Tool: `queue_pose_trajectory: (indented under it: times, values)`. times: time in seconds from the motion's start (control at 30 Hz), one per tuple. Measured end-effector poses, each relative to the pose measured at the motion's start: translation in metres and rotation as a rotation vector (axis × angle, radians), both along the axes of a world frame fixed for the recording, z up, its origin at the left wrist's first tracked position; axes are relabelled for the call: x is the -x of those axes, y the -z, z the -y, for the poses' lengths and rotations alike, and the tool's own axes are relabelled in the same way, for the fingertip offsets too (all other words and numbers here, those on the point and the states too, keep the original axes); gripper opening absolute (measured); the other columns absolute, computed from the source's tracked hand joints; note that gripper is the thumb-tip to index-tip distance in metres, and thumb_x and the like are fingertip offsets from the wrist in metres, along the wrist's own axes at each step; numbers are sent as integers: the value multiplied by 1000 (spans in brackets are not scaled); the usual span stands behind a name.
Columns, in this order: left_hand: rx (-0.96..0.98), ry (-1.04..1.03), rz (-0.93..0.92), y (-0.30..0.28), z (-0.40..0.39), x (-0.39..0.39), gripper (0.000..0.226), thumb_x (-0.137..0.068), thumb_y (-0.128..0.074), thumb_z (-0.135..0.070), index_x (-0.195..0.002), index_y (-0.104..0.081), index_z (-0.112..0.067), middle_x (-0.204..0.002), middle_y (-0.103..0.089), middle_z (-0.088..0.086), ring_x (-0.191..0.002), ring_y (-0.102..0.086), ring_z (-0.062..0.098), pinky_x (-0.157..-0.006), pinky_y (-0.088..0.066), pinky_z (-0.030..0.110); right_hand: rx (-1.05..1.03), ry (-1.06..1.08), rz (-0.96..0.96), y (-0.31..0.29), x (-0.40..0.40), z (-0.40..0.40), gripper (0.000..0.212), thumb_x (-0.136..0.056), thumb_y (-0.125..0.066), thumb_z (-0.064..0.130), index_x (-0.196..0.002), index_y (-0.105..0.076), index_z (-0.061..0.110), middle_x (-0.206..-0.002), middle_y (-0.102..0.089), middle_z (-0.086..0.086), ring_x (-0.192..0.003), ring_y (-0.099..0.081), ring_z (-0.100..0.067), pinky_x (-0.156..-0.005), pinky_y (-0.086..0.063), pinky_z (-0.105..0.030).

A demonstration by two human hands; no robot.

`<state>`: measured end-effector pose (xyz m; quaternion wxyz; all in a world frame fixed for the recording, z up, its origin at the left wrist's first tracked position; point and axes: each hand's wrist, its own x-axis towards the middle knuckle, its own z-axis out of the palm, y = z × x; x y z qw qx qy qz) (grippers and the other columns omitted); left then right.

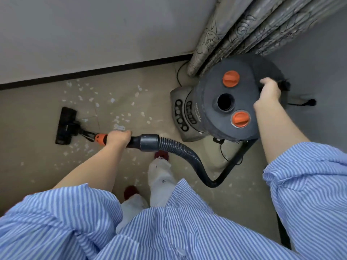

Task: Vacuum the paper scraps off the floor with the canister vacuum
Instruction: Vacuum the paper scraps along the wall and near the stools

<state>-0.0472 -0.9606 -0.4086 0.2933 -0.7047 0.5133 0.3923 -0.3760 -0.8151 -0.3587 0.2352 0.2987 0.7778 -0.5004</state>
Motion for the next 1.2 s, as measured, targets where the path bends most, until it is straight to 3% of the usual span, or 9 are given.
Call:
queue_pose_trajectory:
  times: [0.1, 0.27, 0.33, 0.47, 0.6, 0.77, 0.9, 1.07, 1.2]
  values:
    - [15, 86, -5, -6, 1, 12, 42, -99, -36, -28, -64, -43, -6, -109, -59, 21, -103, -53, 35, -87, -39, 33, -158, -173, 6, 5, -20, 5, 36, -86, -56, 20, -118, -56, 4, -117, -53, -7, -93, -53, -23, -77, -44, -31]
    - [27, 20, -46, -7, 0, 6, 38, -96, -38, -27, -63, -39, -9, -67, -46, 9, -78, -48, 26, -74, -33, 29, -222, -466, -85, 7, -68, 24, 24, -88, -52, 14, -105, -61, 0, -115, -53, -13, -104, -51, -25, -71, -41, -27]
    - [37, -5, -80, -10, -2, -3, 34, -94, -41, -28, -67, -43, -8, -65, -43, 7, -73, -48, 26, -71, -33, 29, -182, -589, -108, 7, -101, 36, 37, -90, -51, 13, -125, -53, 5, -131, -49, -9, -111, -49, -22, -83, -37, -24]
    - [32, -58, -174, -17, 1, -17, 33, -93, -41, -25, -65, -44, -9, -64, -46, 8, -67, -51, 26, -66, -44, 34, -108, -1347, -186, 2, -184, 53, 33, -91, -50, 11, -124, -53, 5, -130, -52, -10, -120, -47, -22, -96, -34, -24]
    - [38, -181, -231, -24, 9, -50, 26, -95, -38, -17, -80, -54, -3, -93, -63, 20, -98, -59, 34, -90, -47, 35, -127, -1975, 241, -2, -247, 63, 52, -86, -63, 28, -130, -41, 14, -116, -52, -3, -102, -51, -19, -83, -40, -27]
    - [12, -379, -378, -26, 14, -88, 30, -95, -41, -15, -119, -55, -6, -130, -50, 20, -109, -54, 34, -93, -50, 37, -386, -2143, 273, -8, -281, 79, 40, -74, -74, 33, -96, -45, 17, -90, -51, 1, -85, -51, -20, -65, -38, -28]
    - [244, -596, -437, -18, 10, -148, 65, -90, -55, -16, -147, -25, -24, -146, -21, 9, -118, -47, 29, -94, -44, 28, -478, -2194, 397, -19, -317, 100, 40, -73, -75, 34, -98, -50, 16, -92, -56, 0, -92, -58, -24, -79, -46, -33]
    - [-30, -1240, -521, -9, 18, -203, 71, -84, -67, -12, -143, -28, -8, -140, -41, 14, -122, -48, 33, -87, -49, 38, -480, -2298, 550, -29, -362, 112, 28, -74, -74, 29, -86, -49, 24, -87, -55, 6, -85, -57, -18, -76, -47, -32]
    - [-125, -1294, -614, -7, 29, -236, 50, -88, -61, -6, -133, -40, -2, -114, -57, 16, -100, -59, 28, -72, -49, 33, -471, -2322, 589, -43, -394, 127, 31, -75, -74, 27, -88, -46, 27, -87, -55, 8, -79, -56, -11, -73, -49, -28]
